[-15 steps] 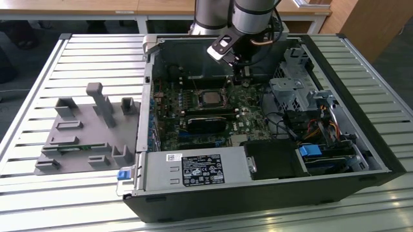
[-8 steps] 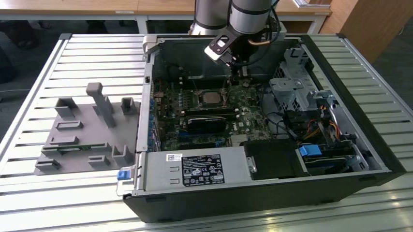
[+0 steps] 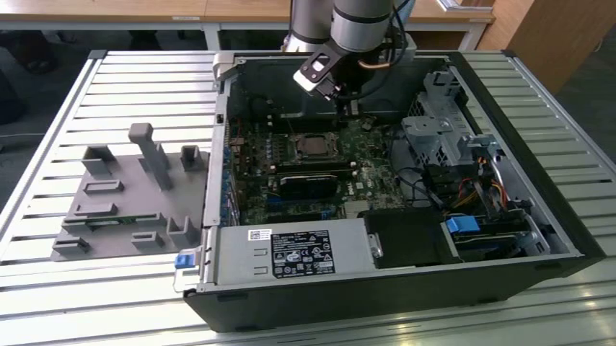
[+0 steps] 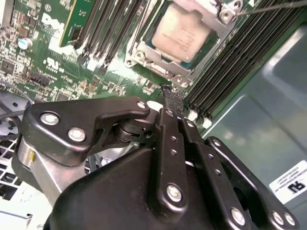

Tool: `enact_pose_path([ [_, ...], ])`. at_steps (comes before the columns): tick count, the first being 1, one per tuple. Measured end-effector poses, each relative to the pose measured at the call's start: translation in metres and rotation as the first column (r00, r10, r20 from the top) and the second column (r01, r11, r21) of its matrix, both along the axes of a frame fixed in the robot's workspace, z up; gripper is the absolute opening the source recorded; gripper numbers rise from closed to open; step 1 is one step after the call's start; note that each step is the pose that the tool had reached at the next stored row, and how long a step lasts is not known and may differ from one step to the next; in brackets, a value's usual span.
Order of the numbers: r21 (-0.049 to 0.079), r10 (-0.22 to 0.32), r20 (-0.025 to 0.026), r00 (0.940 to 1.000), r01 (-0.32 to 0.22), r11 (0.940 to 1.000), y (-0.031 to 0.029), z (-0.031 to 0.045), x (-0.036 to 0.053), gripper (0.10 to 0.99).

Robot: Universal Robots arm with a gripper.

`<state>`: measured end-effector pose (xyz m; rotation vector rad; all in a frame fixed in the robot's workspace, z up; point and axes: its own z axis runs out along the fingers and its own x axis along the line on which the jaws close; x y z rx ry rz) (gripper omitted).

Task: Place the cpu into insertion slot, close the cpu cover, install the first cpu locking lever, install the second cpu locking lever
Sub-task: 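Close the cpu cover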

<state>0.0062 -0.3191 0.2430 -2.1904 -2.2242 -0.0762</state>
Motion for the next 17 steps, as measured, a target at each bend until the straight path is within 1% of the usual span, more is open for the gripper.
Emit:
enact_pose_path([
  [5,0.0,0.0,0.0,1.0,0.0,1.0,0.0,-0.0019,-0.0099,0.106],
  [8,0.0,0.0,0.0,1.0,0.0,1.0,0.0,-0.0046,-0.016,0.106],
  [9,0.0,0.0,-0.0005,1.0,0.0,1.0,0.0,-0.006,-0.017,0.106],
  [12,0.0,0.0,-0.0055,1.0,0.0,1.0,-0.0001,-0.0113,-0.0188,0.106],
  [14,0.0,0.0,-0.0076,1.0,0.0,1.0,-0.0004,-0.015,-0.0223,0.106],
  [17,0.0,0.0,-0.0082,1.0,0.0,1.0,-0.0005,-0.0189,-0.0304,0.106],
])
